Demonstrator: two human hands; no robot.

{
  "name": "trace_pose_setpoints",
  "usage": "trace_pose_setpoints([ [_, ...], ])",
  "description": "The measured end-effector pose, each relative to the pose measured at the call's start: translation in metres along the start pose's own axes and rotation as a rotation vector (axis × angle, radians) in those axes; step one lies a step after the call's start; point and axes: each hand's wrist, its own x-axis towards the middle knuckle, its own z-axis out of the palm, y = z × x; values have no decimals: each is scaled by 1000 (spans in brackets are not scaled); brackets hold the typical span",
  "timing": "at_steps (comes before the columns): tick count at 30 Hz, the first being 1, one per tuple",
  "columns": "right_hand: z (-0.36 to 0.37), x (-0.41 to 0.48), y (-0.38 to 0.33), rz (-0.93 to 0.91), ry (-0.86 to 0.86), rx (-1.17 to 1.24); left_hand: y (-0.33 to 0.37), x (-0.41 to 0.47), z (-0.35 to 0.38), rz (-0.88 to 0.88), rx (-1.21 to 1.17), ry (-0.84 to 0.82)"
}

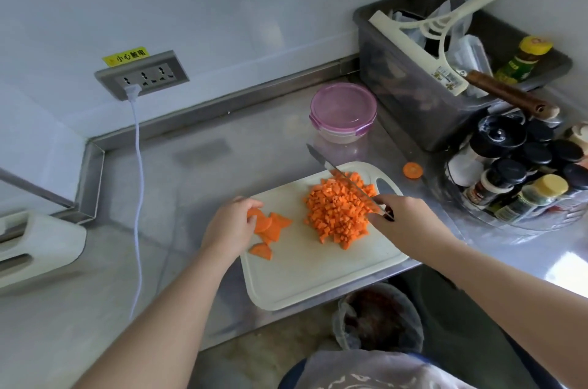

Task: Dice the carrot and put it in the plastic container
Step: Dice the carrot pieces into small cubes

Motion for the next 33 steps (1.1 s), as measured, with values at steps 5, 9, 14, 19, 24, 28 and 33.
trace_pose_setpoints([
  [5,3,4,-12,16,-30,24,-14,5,2,4,104,-148],
  [9,6,5,-19,41,-34,15,-16,7,3,75,166,-214],
  [14,9,3,-26,49,-45,21,-21,10,-2,100,166,-168],
  [19,11,5,-30,53,-44,25,-28,12,-10,134,54,-108],
  [24,14,6,-34,45,-47,19,-15,11,-20,250,39,85],
  [28,15,6,-36,43,-46,27,-5,3,-6,444,195,83],
  [33,15,4,-33,50,-43,45,5,8,-8,177,-139,36],
])
